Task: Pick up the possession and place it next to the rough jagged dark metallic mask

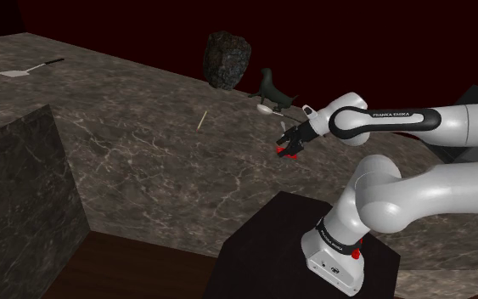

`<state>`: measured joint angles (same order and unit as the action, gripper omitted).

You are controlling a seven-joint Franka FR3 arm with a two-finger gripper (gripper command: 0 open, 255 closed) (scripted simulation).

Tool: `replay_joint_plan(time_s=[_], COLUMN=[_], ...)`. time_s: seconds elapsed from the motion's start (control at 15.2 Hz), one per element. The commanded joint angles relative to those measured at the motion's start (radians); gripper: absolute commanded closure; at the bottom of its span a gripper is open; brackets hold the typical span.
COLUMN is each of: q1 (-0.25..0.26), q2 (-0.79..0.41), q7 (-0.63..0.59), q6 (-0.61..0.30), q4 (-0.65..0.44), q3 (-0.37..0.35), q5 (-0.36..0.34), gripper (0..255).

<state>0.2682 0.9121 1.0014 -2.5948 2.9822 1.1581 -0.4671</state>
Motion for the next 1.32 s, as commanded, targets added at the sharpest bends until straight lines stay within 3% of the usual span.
replay_joint_plan(time_s=[0.0,0.4,1.25], q1=[0.0,0.0,-0.056], q2=[-0.003,-0.004,0.151], q7=[0.001,0.001,-0.081], q6=[-0.001,-0.001,0.228], q4=[0.0,0.001,-0.071], q3=[0.002,0.002,-0.191], q5=[-0.002,-0.002,0.071], gripper=[255,255,255])
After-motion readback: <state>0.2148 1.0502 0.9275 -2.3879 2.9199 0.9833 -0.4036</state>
